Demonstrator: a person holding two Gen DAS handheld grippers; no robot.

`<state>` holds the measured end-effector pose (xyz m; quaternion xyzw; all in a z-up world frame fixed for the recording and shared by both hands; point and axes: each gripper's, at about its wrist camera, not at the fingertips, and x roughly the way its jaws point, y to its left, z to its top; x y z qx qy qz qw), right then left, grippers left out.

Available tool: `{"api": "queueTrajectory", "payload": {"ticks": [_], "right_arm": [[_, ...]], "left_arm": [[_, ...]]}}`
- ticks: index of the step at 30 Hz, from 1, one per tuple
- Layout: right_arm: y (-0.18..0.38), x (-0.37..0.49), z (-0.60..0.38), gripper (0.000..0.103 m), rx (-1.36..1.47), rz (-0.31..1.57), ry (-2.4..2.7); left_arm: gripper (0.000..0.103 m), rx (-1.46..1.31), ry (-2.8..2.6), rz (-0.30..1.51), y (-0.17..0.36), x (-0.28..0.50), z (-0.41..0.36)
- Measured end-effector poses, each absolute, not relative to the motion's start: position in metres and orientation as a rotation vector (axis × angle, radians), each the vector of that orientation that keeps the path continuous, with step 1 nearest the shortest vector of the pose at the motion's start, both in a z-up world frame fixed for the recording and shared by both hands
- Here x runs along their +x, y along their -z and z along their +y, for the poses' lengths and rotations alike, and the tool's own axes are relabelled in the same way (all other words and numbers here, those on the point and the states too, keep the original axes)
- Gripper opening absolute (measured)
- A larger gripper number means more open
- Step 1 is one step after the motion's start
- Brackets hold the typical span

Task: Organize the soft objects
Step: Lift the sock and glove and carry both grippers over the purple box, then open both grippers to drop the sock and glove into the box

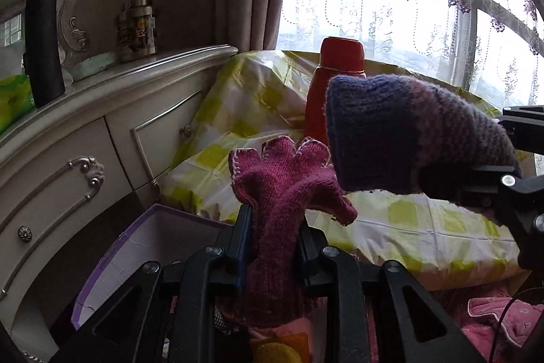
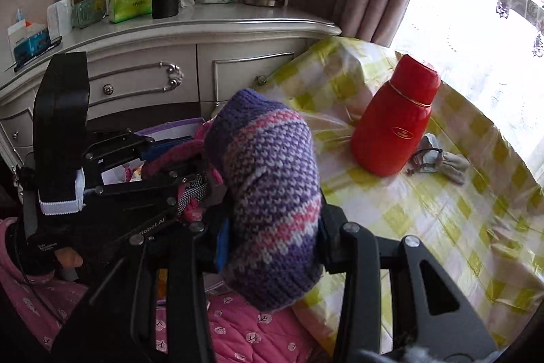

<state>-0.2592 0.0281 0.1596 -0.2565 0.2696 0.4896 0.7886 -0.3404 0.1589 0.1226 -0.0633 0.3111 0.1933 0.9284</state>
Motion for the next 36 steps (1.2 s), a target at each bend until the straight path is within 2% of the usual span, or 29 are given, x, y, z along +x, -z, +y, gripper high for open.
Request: {"api": "queueTrajectory", "payload": {"ticks": [10, 18, 29, 31, 33, 35, 36], "right_arm": [[-0.141, -0.279, 0.070, 0.044, -0.679, 0.608, -1.113], [-0.113, -0.276, 0.098, 0.044, -0.750, 0.731, -1.145], [-0.082, -0.280, 0.121, 0.047, -0.749, 0.836, -1.231], [-0.075, -0.279, 0.125, 0.051, -0.728, 0.870, -1.249], [-0.067, -0.277, 0.129, 0.056, -0.700, 0.929, -1.277], [-0.061, -0.275, 0.128, 0.064, -0.661, 0.965, -1.322], [-0.060, -0.274, 0.126, 0.067, -0.643, 0.965, -1.337]], "left_arm": [[0.026, -0.222, -0.494, 0.728, -0.093, -0.368, 0.201], [0.026, -0.344, -0.509, 0.839, -0.064, -0.376, 0.228], [0.026, -0.392, -0.594, 0.903, -0.046, -0.382, 0.246], [0.032, -0.400, -0.621, 0.917, -0.044, -0.384, 0.249], [0.058, -0.424, -0.663, 0.934, -0.042, -0.386, 0.254], [0.074, -0.443, -0.726, 0.944, -0.041, -0.389, 0.260], [0.076, -0.441, -0.753, 0.946, -0.041, -0.390, 0.261]]}}
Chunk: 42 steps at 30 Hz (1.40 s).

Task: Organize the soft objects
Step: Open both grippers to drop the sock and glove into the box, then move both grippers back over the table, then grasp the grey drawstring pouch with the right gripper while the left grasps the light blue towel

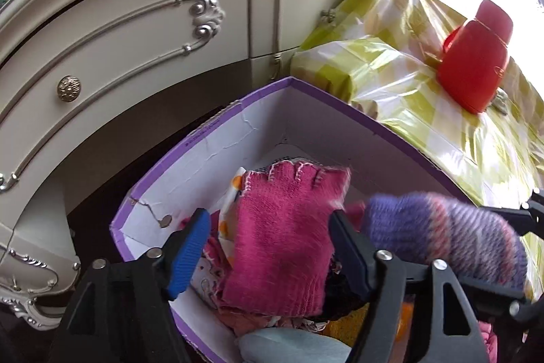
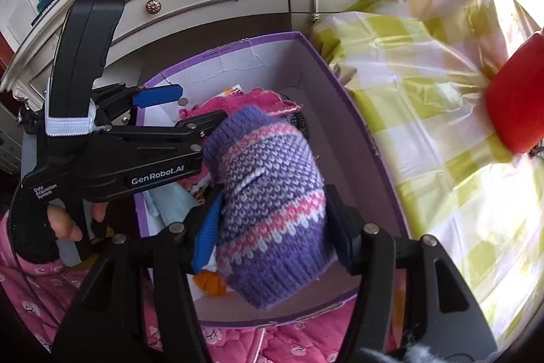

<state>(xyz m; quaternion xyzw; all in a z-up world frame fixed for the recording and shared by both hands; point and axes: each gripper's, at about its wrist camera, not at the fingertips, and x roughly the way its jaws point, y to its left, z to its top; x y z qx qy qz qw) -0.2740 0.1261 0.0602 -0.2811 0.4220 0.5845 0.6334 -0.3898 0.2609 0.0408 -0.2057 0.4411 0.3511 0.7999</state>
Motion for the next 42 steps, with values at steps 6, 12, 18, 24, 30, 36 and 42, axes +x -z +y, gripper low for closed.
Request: {"api": "queueTrajectory", "payload": {"ticks": [6, 12, 18, 24, 30, 36, 42], "right_arm": [[-0.066, -0.246, 0.100, 0.072, -0.535, 0.940, -1.323], [-0.062, -0.165, 0.033, 0.075, -0.309, 0.983, -1.154], [-0.056, -0.052, -0.052, 0.075, -0.114, 0.979, -0.843], [-0.059, 0.054, -0.097, 0.075, 0.042, 0.952, -0.657], [-0.079, 0.144, -0.063, 0.076, -0.026, 0.822, -0.671], [-0.083, 0.225, 0.016, 0.079, -0.102, 0.808, -0.773], [-0.028, 0.257, 0.086, 0.079, -0.408, 0.981, -0.825]], "left_arm": [[0.077, -0.366, -0.796, 1.010, -0.038, -0.375, 0.255], [0.077, -0.287, -0.690, 0.989, -0.046, -0.335, 0.219], [0.082, -0.137, -0.274, 0.972, -0.046, -0.243, 0.135], [0.082, -0.065, -0.023, 0.938, -0.034, -0.143, 0.057], [0.082, 0.008, 0.039, 0.882, -0.024, -0.089, 0.020], [0.086, -0.039, 0.101, 0.921, -0.016, -0.078, 0.023], [0.087, -0.006, 0.088, 0.935, -0.015, -0.079, 0.018]]}}
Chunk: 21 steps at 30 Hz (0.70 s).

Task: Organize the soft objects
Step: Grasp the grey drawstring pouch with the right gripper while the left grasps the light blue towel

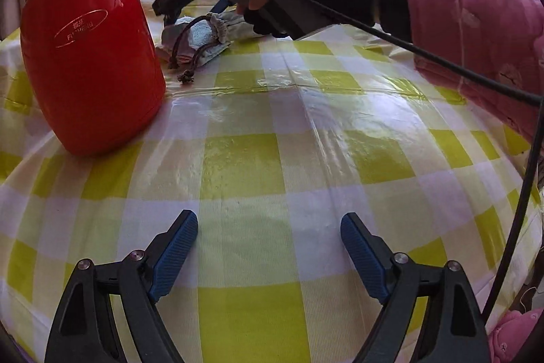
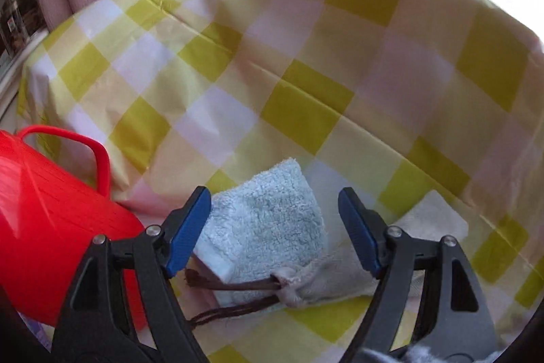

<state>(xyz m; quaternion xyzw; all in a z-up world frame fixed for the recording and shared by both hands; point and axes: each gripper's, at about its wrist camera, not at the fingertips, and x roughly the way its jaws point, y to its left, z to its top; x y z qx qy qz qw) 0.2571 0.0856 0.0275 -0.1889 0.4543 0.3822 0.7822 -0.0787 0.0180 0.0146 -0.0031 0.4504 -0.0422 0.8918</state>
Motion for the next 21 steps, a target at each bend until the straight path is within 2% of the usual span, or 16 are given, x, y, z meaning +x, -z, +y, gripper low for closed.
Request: {"api": "queueTrajectory", "payload": {"ticks": [1, 2, 8, 10, 12, 14, 15, 16, 21], "right_arm": [[-0.016, 0.252, 0.086, 0.068, -0.485, 1.016, -0.827], [-0.014, 0.243, 0.080, 0.066, -0.533, 1.001, -0.841], [-0.010, 0.194, -0.028, 0.066, -0.496, 1.142, -0.918], [-0.025, 0.173, -0.071, 0.066, -0.461, 1.080, -0.907], [-0.052, 0.158, -0.122, 0.066, -0.285, 1.001, -0.899], [-0.077, 0.150, -0.172, 0.076, -0.035, 0.939, -0.848], [-0.083, 0.145, -0.197, 0.089, 0.074, 0.900, -0.786], [-0.084, 0.141, -0.216, 0.095, 0.137, 0.883, -0.695], [-0.054, 0.150, -0.232, 0.095, 0.162, 1.003, -0.411]], "left_arm": [[0.087, -0.004, 0.088, 0.939, -0.014, -0.077, 0.018], [0.087, -0.005, 0.089, 0.942, -0.014, -0.076, 0.019], [0.087, -0.048, 0.112, 0.959, -0.017, -0.068, 0.026], [0.087, -0.088, 0.133, 0.966, -0.019, -0.062, 0.030], [0.087, -0.142, 0.160, 0.967, -0.022, -0.052, 0.034], [0.087, -0.195, 0.184, 0.966, -0.025, -0.039, 0.036], [0.087, -0.224, 0.193, 0.966, -0.027, -0.029, 0.036], [0.087, -0.268, 0.207, 0.962, -0.030, -0.019, 0.037], [0.087, -0.464, 0.225, 0.927, -0.040, 0.041, 0.034]]}}
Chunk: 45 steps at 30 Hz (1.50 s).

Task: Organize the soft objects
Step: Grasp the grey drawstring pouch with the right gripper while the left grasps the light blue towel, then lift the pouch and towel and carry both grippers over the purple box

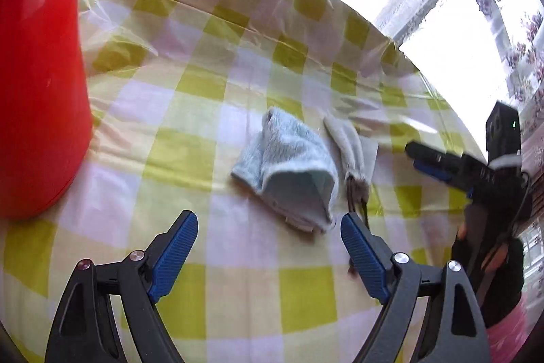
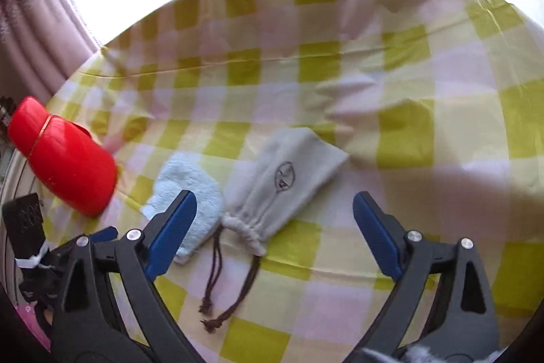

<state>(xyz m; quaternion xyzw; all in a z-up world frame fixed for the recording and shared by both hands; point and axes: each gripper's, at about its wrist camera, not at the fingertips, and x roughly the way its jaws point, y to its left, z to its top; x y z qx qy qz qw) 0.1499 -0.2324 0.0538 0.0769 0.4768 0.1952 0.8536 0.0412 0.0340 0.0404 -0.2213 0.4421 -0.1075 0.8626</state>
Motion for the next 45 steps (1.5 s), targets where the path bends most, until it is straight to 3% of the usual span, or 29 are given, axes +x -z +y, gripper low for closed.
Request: {"api": "queueTrajectory", "payload": {"ticks": [8, 11, 12, 13, 14, 25, 26, 27, 28, 29, 38, 45], "right_arm": [[0.003, 0.178, -0.175, 0.095, -0.192, 1.081, -0.252], [0.002, 0.163, -0.184, 0.091, -0.187, 0.985, -0.331], [-0.001, 0.155, -0.190, 0.071, -0.185, 0.957, -0.358], [-0.003, 0.148, -0.196, 0.035, -0.197, 0.948, -0.361], [-0.005, 0.142, -0.202, 0.025, -0.209, 0.956, -0.358], [-0.007, 0.080, -0.250, 0.027, -0.113, 0.909, -0.314], [-0.007, 0.078, -0.249, 0.028, -0.111, 0.894, -0.306], [-0.007, 0.077, -0.247, 0.029, -0.124, 0.892, -0.298], [-0.008, 0.076, -0.246, 0.029, -0.131, 0.891, -0.293], [-0.007, 0.077, -0.244, 0.029, -0.130, 0.891, -0.291], [-0.008, 0.077, -0.249, 0.026, -0.112, 0.882, -0.273], [-0.048, 0.018, -0.271, 0.026, 0.085, 0.682, -0.296]], "left_arm": [[0.087, -0.447, 0.187, 0.932, -0.044, 0.072, 0.022], [0.087, -0.398, 0.181, 0.949, -0.038, 0.069, 0.018], [0.087, -0.381, 0.181, 0.951, -0.036, 0.072, 0.015], [0.087, -0.365, 0.185, 0.956, -0.035, 0.076, 0.012], [0.087, -0.348, 0.192, 0.963, -0.033, 0.081, 0.007], [0.095, 0.013, 0.171, 0.998, -0.003, 0.107, -0.056], [0.087, 0.017, 0.180, 0.986, -0.003, 0.102, -0.056], [0.067, 0.012, 0.196, 0.970, -0.006, 0.096, -0.056], [0.055, 0.005, 0.211, 0.956, -0.008, 0.089, -0.056], [0.033, -0.017, 0.227, 0.951, -0.010, 0.083, -0.054], [0.032, -0.114, 0.154, 0.918, -0.011, 0.008, -0.051], [0.032, -0.086, 0.087, 0.802, -0.055, -0.040, -0.039]]}}
